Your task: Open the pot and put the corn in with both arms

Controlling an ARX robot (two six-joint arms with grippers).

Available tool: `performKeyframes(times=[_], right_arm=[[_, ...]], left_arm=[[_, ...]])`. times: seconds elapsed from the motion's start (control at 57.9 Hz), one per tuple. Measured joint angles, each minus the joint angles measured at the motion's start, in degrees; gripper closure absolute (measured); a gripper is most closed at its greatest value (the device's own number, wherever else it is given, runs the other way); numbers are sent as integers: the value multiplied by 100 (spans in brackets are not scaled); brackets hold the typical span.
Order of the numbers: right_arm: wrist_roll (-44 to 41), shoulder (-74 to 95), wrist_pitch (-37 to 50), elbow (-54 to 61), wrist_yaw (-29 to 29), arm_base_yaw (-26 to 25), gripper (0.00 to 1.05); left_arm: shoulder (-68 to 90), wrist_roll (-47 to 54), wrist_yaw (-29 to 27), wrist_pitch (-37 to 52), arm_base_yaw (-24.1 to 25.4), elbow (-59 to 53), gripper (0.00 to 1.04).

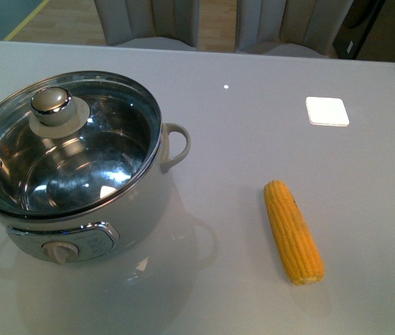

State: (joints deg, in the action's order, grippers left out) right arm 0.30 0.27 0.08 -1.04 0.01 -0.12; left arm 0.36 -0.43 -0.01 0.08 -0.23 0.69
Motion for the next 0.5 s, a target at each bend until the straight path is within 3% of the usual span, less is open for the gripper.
performKeyframes(times=[0.501], right_arm=[[0,0,0,0,0,0,9]], left_arm=[[0,0,0,0,-2,0,7]])
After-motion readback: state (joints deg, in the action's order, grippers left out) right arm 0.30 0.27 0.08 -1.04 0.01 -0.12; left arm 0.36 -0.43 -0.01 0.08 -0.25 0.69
